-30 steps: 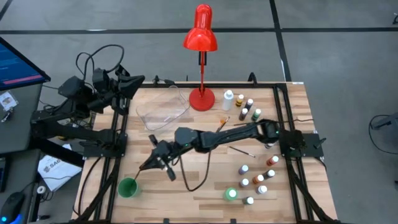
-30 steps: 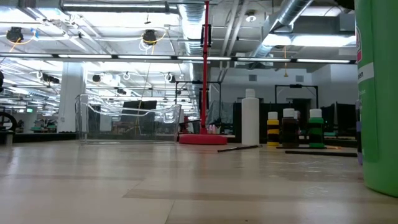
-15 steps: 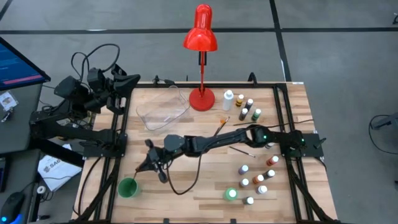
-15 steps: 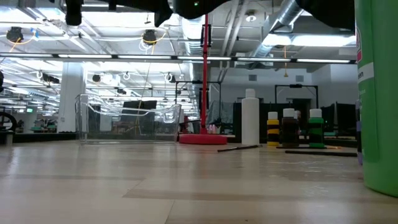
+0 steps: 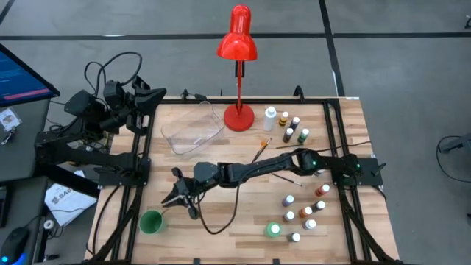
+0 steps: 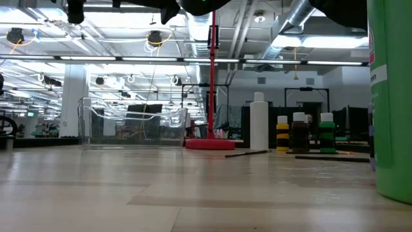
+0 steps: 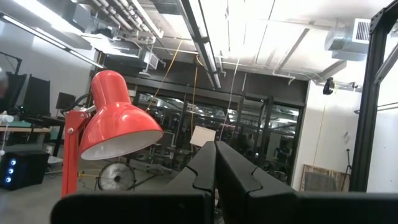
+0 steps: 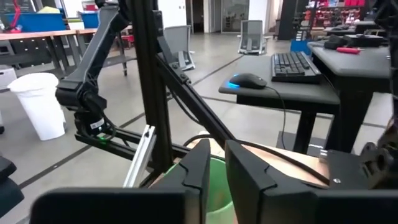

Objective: Pick & Place Paint Supplies
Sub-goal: Put the black paintbrush into the green cup

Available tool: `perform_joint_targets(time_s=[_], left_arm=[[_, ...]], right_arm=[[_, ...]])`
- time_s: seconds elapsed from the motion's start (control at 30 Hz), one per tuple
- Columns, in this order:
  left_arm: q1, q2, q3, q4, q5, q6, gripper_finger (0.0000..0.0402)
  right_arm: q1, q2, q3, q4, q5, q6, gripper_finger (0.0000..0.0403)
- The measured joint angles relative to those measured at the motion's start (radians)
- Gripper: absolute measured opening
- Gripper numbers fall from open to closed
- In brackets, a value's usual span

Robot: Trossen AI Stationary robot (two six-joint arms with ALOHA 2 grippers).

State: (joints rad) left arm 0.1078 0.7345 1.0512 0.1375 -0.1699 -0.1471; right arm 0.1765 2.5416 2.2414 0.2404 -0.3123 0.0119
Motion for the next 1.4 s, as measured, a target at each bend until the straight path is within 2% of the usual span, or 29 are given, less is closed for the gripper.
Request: perform_joint_targets(time_s=[0.3,0.4,0.5,0.67,0.73,0.87,0.97,1.07,1.2,1.4], left_arm=[[0.000,0.000,0.000,0.000,0.000,0.000,0.0001],[0.000,-0.001,0.000,-0.012,0.009,0.000,0.0001],[0.000,-0.013,0.000,-0.089,0.017,0.000,0.0001],[0.000,-0.026,0.000,-0.313,0.018,-0.063,0.0009],[0.000,-0.018,0.000,-0.398,0.018,-0.076,0.0019],[-0.006,0.018,0.000,-0.562,0.030,-0.123,0.0051],[-0.047,0.090,0.000,-0.658,0.080,-0.127,0.0086],[-0.121,0.202,0.000,-0.685,0.126,-0.114,0.0123],[-0.221,0.353,0.000,-0.685,0.114,-0.090,0.0161],[-0.306,0.560,0.000,-0.691,0.091,-0.120,0.0176]], right_arm=[[-0.001,-0.007,0.000,-0.008,0.000,-0.012,0.0130],[-0.005,-0.031,0.002,-0.075,0.000,0.019,0.0152],[-0.019,-0.104,0.000,-0.303,0.000,0.032,0.0165],[-0.050,-0.288,0.005,-0.891,0.003,-0.037,0.0173],[-0.050,-0.358,0.002,-1.147,0.003,-0.071,0.0171],[-0.038,-0.521,0.002,-1.530,0.041,-0.064,0.0162],[-0.019,-0.647,0.003,-1.686,0.121,0.033,0.0154],[0.021,-0.748,0.003,-1.730,0.253,0.162,0.0149],[0.102,-0.873,0.002,-1.782,0.419,0.357,0.0147],[0.295,-1.018,-0.034,-1.814,0.680,0.626,0.0146]])
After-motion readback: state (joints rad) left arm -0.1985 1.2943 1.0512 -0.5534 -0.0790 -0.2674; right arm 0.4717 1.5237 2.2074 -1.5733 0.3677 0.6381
